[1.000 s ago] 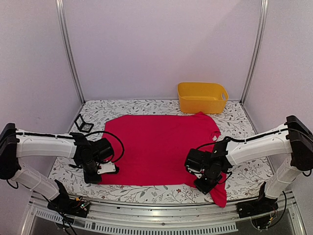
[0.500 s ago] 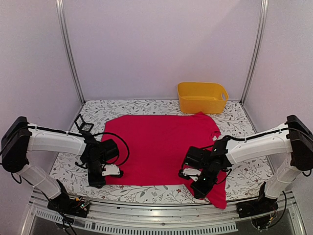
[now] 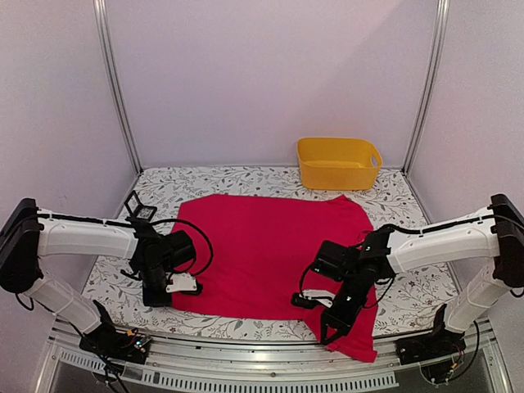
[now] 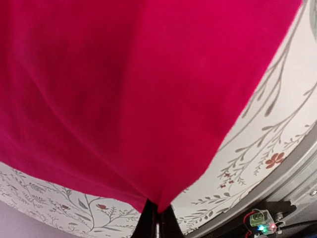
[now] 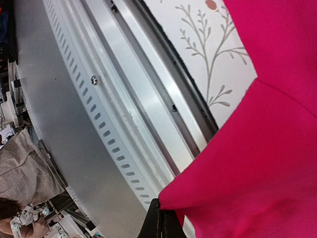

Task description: Pin the brooch onto the clothing

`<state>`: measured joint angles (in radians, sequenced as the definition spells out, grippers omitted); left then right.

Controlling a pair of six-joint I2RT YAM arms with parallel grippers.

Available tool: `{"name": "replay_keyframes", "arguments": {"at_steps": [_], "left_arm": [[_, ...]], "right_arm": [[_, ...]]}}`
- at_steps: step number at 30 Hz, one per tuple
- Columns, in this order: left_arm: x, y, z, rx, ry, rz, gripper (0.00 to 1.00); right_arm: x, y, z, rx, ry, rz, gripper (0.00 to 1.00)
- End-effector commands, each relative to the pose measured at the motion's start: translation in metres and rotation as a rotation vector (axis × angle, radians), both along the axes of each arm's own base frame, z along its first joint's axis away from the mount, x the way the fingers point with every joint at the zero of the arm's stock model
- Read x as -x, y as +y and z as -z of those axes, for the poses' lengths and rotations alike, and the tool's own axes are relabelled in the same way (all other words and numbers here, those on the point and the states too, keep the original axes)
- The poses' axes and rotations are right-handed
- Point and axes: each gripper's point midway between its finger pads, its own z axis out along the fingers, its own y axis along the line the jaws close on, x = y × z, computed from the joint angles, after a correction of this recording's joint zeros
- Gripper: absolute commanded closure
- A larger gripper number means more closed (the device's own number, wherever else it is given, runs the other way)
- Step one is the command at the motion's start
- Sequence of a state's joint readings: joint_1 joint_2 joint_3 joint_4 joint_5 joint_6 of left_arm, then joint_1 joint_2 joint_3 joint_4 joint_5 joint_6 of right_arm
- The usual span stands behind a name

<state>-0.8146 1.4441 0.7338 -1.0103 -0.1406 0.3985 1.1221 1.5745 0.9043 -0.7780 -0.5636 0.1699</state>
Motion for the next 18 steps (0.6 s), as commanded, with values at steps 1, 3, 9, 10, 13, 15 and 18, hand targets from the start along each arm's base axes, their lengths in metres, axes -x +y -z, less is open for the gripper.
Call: {"name": "replay_keyframes", "arguments": {"at_steps": [1, 3, 9, 10, 13, 15, 18], "left_arm": [[0.023, 0.002, -0.012, -0.014, 0.105, -0.047, 1.00], [0.023, 0.001, -0.021, -0.028, 0.109, -0.053, 1.00], [0.016, 0.008, -0.043, -0.027, 0.080, -0.021, 1.00], [0.016, 0.008, -0.040, -0.019, 0.081, -0.029, 1.00], [0.018, 0.005, -0.033, -0.011, 0.100, -0.050, 0.95], [0.019, 0.004, -0.032, -0.009, 0.103, -0.057, 0.84], [0.014, 0.008, -0.033, -0.025, 0.070, -0.073, 0.47]], "right_arm": [[0.031, -0.002, -0.030, -0.106, 0.128, -0.045, 1.00], [0.034, -0.001, -0.033, -0.114, 0.145, -0.048, 1.00], [0.030, 0.010, -0.033, -0.139, 0.134, -0.086, 1.00], [0.028, 0.012, -0.031, -0.142, 0.125, -0.096, 1.00], [0.021, 0.022, -0.027, -0.157, 0.097, -0.115, 1.00], [0.017, 0.028, -0.022, -0.157, 0.081, -0.119, 1.00], [0.007, 0.038, -0.023, -0.167, 0.038, -0.117, 0.67]]}}
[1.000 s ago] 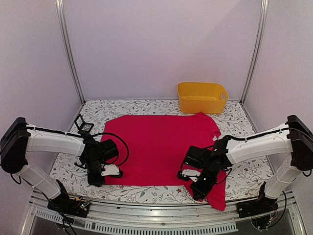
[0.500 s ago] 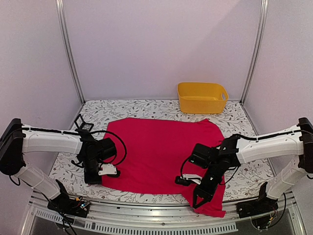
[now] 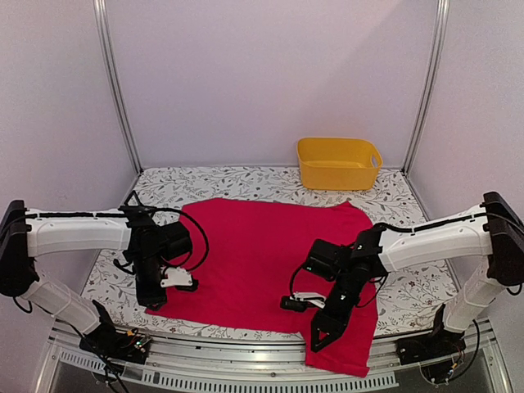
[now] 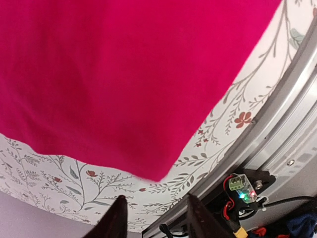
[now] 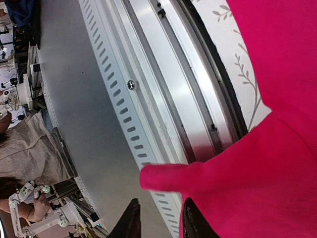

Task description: Pin the brooch onto the clothing

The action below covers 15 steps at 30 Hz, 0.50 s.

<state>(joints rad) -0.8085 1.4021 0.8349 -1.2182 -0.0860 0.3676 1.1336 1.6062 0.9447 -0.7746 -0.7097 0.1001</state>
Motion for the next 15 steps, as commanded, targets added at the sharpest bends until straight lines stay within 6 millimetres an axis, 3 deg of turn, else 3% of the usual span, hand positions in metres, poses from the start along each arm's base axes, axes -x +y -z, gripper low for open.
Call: {"name": "replay_keyframes", "arguments": {"at_steps": [1, 3, 6, 9, 12, 15], "left_arm": [[-0.004, 0.007, 0.001, -0.027, -0.030, -0.035, 0.38], [-0.006, 0.008, -0.001, -0.021, -0.046, -0.034, 0.31], [-0.005, 0.004, -0.006, 0.015, -0.059, -0.012, 0.29], [-0.017, -0.003, -0.015, 0.062, -0.143, -0.002, 0.25], [-0.085, -0.009, -0.045, 0.076, -0.501, -0.037, 0.25], [-0.150, -0.030, -0.084, 0.241, -0.745, -0.178, 0.28]], "right_arm": [[-0.013, 0.025, -0.011, -0.083, -0.073, -0.025, 0.59], [-0.020, 0.038, -0.027, -0.136, -0.105, -0.019, 0.48], [-0.042, 0.050, -0.054, -0.195, -0.193, 0.033, 0.43], [-0.096, 0.040, -0.064, -0.166, -0.294, 0.223, 0.42], [-0.182, -0.005, -0.063, -0.054, -0.432, 0.544, 0.45], [-0.256, -0.065, -0.061, 0.057, -0.520, 0.851, 0.61]]}}
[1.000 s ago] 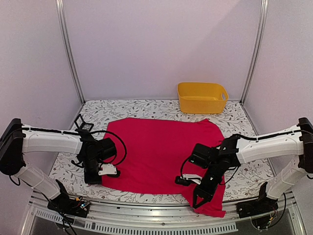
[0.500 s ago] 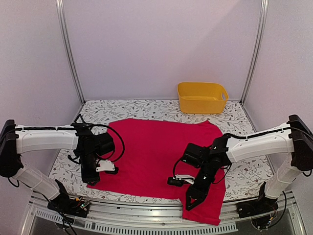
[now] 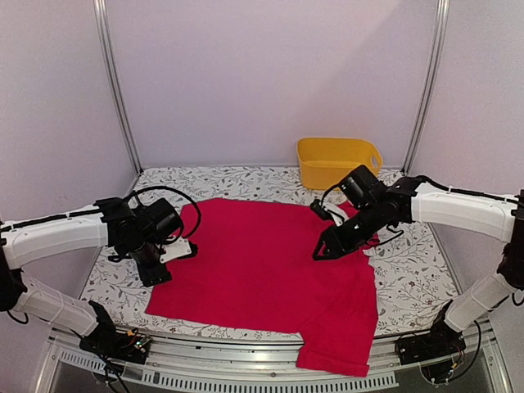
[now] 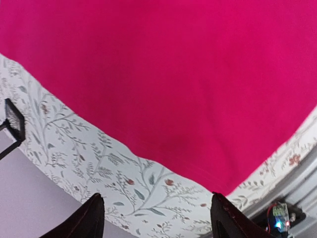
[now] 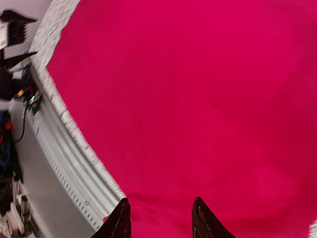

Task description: Pin the brooch onto the clothing

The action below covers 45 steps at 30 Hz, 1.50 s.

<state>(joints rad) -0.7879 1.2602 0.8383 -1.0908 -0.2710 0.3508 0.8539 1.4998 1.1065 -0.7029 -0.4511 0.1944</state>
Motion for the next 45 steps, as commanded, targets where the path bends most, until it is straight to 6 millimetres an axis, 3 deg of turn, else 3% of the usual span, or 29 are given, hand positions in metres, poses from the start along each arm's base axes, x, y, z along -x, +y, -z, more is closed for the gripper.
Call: {"name": "replay_keyframes", "arguments": {"at_steps": [1, 5, 8, 11, 14, 20, 23, 26, 29, 37, 41, 45], "left_arm": [[-0.113, -0.035, -0.066, 0.257, -0.453, -0.172, 0.29], [-0.170, -0.048, -0.075, 0.396, -0.566, -0.272, 0.29], [-0.212, -0.036, -0.073, 0.443, -0.628, -0.359, 0.29], [-0.249, -0.017, -0.073, 0.437, -0.686, -0.454, 0.29], [-0.272, -0.012, -0.066, 0.489, -0.663, -0.508, 0.29], [-0.302, -0.012, -0.048, 0.544, -0.618, -0.528, 0.27], [-0.322, 0.003, -0.032, 0.547, -0.587, -0.595, 0.26], [-0.345, 0.019, -0.020, 0.544, -0.555, -0.692, 0.25], [-0.359, 0.021, 0.001, 0.557, -0.482, -0.744, 0.22], [-0.366, 0.007, 0.049, 0.590, -0.367, -0.750, 0.20], [-0.354, -0.004, 0.060, 0.629, -0.298, -0.741, 0.22], [-0.341, -0.009, 0.066, 0.641, -0.238, -0.742, 0.40]], "right_arm": [[-0.118, -0.092, 0.002, 0.141, -0.141, 0.545, 0.64], [-0.178, -0.161, 0.000, 0.251, -0.276, 0.807, 0.65], [-0.212, -0.180, 0.000, 0.212, -0.302, 0.871, 0.66], [-0.244, -0.182, -0.013, 0.217, -0.401, 0.876, 0.64], [-0.279, -0.180, -0.011, 0.242, -0.450, 0.871, 0.64], [-0.335, -0.176, 0.032, 0.328, -0.447, 0.870, 0.63], [-0.351, -0.173, 0.048, 0.342, -0.441, 0.875, 0.58], [-0.363, -0.170, 0.065, 0.357, -0.431, 0.874, 0.54], [-0.367, -0.174, 0.085, 0.398, -0.407, 0.894, 0.54], [-0.353, -0.169, 0.123, 0.410, -0.289, 0.870, 0.59], [-0.344, -0.167, 0.124, 0.399, -0.257, 0.859, 0.74], [-0.340, -0.156, 0.106, 0.331, -0.246, 0.828, 0.98]]}}
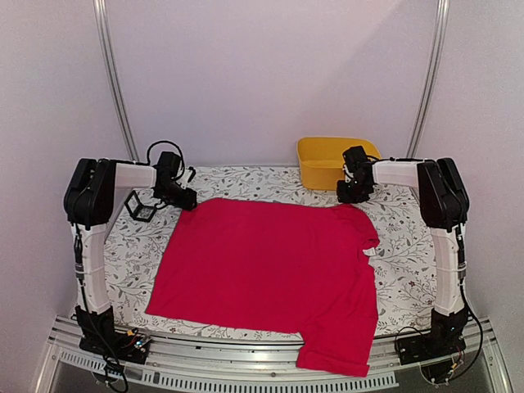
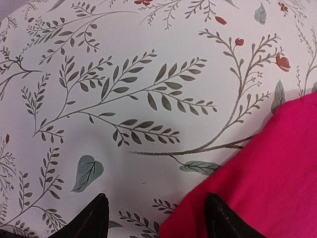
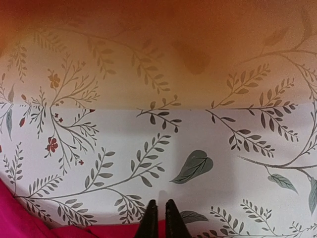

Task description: Pin the brooch onto the clothing

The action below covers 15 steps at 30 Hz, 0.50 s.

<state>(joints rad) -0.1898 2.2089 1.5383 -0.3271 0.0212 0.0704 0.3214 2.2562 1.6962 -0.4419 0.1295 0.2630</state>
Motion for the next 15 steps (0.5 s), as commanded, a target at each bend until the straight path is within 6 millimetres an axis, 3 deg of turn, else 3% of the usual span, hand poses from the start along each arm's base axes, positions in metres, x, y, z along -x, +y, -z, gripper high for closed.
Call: {"name": "replay_keyframes", "arguments": {"at_steps": [1, 3, 5, 6, 9, 11, 13, 15], "left_arm": [[0.018, -0.015, -0.002, 0.078, 0.056, 0.040, 0.46], [0.023, -0.018, -0.008, 0.096, 0.059, 0.048, 0.64], [0.024, -0.017, -0.021, 0.098, 0.022, 0.051, 0.91], [0.023, -0.017, -0.032, 0.095, -0.009, 0.054, 1.00], [0.025, -0.028, -0.068, 0.104, -0.138, 0.126, 1.00], [0.037, -0.041, -0.091, 0.098, -0.218, 0.203, 1.00], [0.055, -0.052, -0.108, 0.072, -0.268, 0.267, 1.00], [0.075, -0.055, -0.107, 0.025, -0.273, 0.297, 1.00]], "right_arm": [[0.020, 0.009, -0.005, -0.071, 0.066, -0.044, 1.00], [0.020, 0.011, -0.018, -0.089, 0.046, -0.052, 1.00], [0.021, 0.011, -0.034, -0.103, 0.017, -0.053, 1.00], [0.022, 0.012, -0.037, -0.106, 0.008, -0.057, 1.00], [0.030, 0.026, -0.054, -0.143, -0.021, -0.116, 1.00], [0.039, 0.035, -0.061, -0.138, -0.036, -0.158, 1.00], [0.052, 0.042, -0.067, -0.122, -0.044, -0.185, 1.00], [0.067, 0.043, -0.073, -0.117, -0.053, -0.191, 1.00]]}}
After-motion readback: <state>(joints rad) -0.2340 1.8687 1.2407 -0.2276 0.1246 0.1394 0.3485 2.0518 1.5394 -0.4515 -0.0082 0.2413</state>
